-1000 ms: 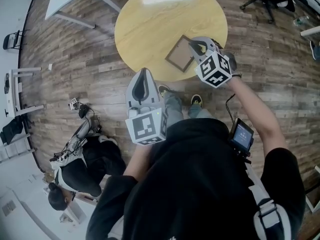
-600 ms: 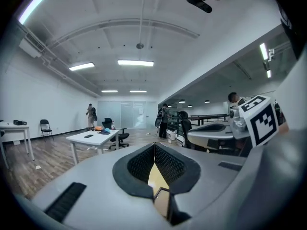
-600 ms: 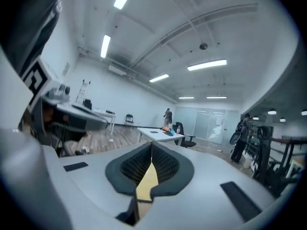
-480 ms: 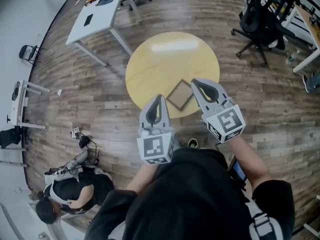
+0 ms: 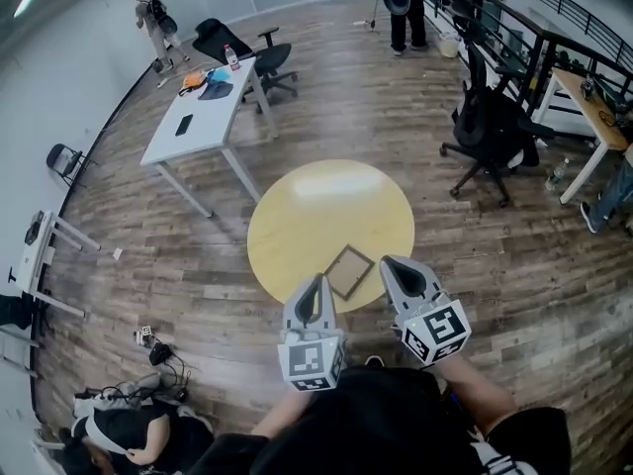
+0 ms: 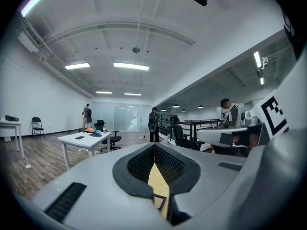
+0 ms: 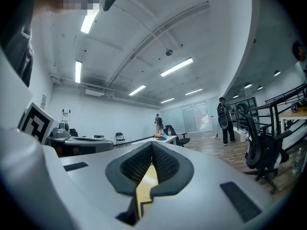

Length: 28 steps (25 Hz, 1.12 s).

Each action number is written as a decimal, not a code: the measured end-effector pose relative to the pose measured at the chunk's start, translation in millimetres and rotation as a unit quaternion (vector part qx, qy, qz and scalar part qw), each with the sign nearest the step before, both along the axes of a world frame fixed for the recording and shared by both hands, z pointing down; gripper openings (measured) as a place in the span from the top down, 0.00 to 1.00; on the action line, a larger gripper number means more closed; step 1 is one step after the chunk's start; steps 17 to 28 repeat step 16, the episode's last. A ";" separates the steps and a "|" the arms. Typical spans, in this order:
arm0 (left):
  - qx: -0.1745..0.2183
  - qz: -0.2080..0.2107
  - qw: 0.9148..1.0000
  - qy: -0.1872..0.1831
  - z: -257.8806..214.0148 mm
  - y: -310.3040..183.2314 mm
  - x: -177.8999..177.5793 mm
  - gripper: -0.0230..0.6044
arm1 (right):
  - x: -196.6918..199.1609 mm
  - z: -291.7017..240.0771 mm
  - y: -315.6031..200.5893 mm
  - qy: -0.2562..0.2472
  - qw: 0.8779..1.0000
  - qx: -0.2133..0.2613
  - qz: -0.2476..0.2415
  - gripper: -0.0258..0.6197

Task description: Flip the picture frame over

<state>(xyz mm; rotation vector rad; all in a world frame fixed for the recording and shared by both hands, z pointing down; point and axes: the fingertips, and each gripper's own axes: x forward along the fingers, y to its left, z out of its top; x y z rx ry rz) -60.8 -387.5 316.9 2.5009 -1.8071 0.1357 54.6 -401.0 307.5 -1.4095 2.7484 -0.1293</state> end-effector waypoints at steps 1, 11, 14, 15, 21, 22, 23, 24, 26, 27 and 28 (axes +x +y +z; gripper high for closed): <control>0.002 0.002 1.000 0.001 -1.4 1.6 1.0 0.93 | 0.0 -0.4 2.0 0.003 1.000 0.002 0.001 0.93; 0.007 0.023 1.000 0.006 -3.2 15.3 16.1 0.93 | 13.8 -1.6 21.3 0.007 1.000 0.007 0.019 0.93; 0.009 0.026 1.000 0.005 -4.3 20.3 15.3 0.93 | 14.0 -3.0 28.5 0.009 1.000 0.009 0.022 0.93; 0.010 0.027 1.000 0.005 -5.0 21.9 15.0 0.93 | 13.9 -3.9 30.5 0.010 1.000 0.010 0.023 0.93; 0.011 0.028 1.000 0.005 -5.7 23.4 14.8 0.93 | 13.9 -4.9 32.5 0.011 1.000 0.011 0.024 0.93; 0.011 0.028 1.000 0.005 -5.7 23.4 14.8 0.93 | 13.9 -4.9 32.5 0.011 1.000 0.011 0.024 0.93; 0.011 0.028 1.000 0.005 -5.7 23.4 14.8 0.93 | 13.9 -4.9 32.5 0.011 1.000 0.011 0.024 0.93; 0.011 0.028 1.000 0.005 -5.7 23.4 14.8 0.93 | 13.9 -4.9 32.5 0.011 1.000 0.011 0.024 0.93; 0.011 0.028 1.000 0.005 -5.7 23.4 14.8 0.93 | 13.9 -4.9 32.5 0.011 1.000 0.011 0.024 0.93; 0.011 0.028 1.000 0.005 -5.7 23.4 14.8 0.93 | 13.9 -4.9 32.5 0.011 1.000 0.011 0.024 0.93; 0.011 0.028 1.000 0.005 -5.7 23.4 14.8 0.93 | 13.9 -4.9 32.5 0.011 1.000 0.011 0.024 0.93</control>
